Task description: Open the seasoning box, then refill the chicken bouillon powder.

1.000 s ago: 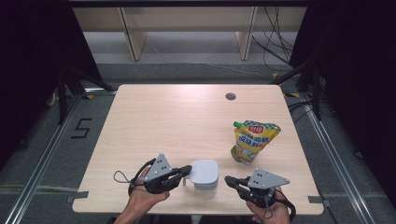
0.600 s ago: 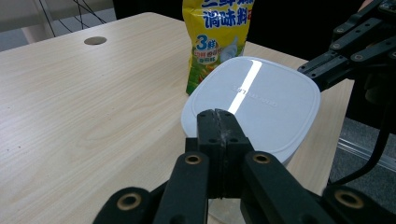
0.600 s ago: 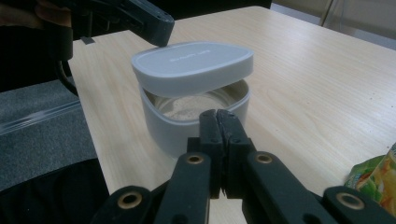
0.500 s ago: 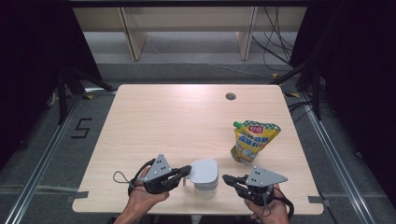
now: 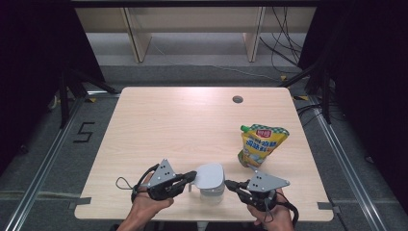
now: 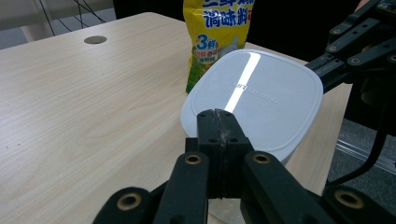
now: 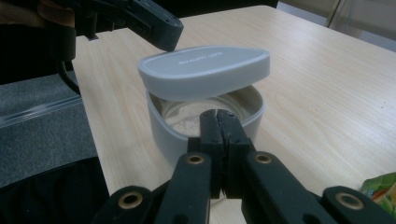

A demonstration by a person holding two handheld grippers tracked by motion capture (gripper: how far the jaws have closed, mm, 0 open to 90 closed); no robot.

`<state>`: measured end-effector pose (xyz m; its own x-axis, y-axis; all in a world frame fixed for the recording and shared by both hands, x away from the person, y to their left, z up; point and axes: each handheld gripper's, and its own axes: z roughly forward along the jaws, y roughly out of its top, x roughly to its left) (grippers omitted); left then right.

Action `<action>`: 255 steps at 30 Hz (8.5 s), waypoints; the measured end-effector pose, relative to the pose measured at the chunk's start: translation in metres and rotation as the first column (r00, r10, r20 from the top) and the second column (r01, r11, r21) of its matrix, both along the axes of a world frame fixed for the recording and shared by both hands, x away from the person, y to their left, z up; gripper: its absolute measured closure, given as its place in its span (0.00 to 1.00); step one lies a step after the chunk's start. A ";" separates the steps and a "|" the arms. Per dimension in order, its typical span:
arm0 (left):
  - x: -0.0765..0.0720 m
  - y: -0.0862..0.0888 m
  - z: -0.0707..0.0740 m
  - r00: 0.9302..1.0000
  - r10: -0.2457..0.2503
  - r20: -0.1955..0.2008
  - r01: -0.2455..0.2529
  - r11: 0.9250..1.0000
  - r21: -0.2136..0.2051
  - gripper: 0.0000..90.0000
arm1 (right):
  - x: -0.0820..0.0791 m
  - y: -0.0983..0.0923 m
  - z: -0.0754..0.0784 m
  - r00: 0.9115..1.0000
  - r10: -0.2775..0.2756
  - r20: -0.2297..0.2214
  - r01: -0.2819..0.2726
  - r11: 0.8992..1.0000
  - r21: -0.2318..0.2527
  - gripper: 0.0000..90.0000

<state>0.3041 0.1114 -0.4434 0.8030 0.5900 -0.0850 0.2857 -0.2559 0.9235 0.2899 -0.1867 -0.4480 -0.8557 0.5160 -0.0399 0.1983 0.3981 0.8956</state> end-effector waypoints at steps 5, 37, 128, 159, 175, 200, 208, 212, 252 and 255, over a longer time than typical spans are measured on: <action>-0.001 0.000 0.000 1.000 -0.013 0.000 0.013 1.000 -0.001 0.98 | -0.001 0.006 0.002 1.000 -0.003 0.003 0.003 1.000 0.007 1.00; -0.029 0.039 -0.049 0.992 0.043 -0.120 -0.038 0.998 0.040 0.31 | 0.007 0.056 0.034 0.993 0.078 0.084 -0.078 0.997 0.001 1.00; -0.041 0.035 -0.056 0.979 0.146 -0.144 -0.131 0.985 0.112 0.16 | 0.091 -0.109 -0.064 0.951 -0.304 -0.054 0.309 0.941 0.137 0.17; -0.041 0.031 -0.059 0.983 0.130 -0.129 -0.112 0.983 0.143 0.17 | 0.122 -0.092 -0.065 0.968 -0.246 -0.040 0.248 0.943 0.221 0.15; -0.042 0.029 -0.059 0.983 0.125 -0.133 -0.107 0.985 0.134 0.17 | 0.130 -0.084 -0.067 0.973 -0.228 -0.036 0.230 0.943 0.239 0.14; -0.041 0.037 -0.054 0.986 0.139 -0.090 -0.124 0.980 0.155 0.18 | 0.082 -0.067 -0.030 0.936 -0.270 0.227 0.277 0.961 -0.001 0.36; -0.040 0.037 -0.055 0.985 0.144 -0.091 -0.129 0.979 0.156 0.18 | 0.044 -0.064 -0.005 0.895 -0.198 0.400 0.264 0.958 -0.114 0.36; -0.040 0.037 -0.055 0.983 0.158 -0.096 -0.141 0.976 0.165 0.18 | 0.027 -0.059 0.002 0.879 -0.128 0.459 0.240 0.951 -0.195 0.36; -0.039 0.038 -0.056 0.983 0.156 -0.101 -0.137 0.976 0.170 0.18 | -0.003 -0.010 0.004 0.600 0.326 0.730 0.473 0.591 -0.653 0.37; -0.039 0.037 -0.056 0.983 0.153 -0.103 -0.135 0.978 0.158 0.17 | -0.003 -0.007 0.005 0.574 0.369 0.731 0.482 0.570 -0.666 0.40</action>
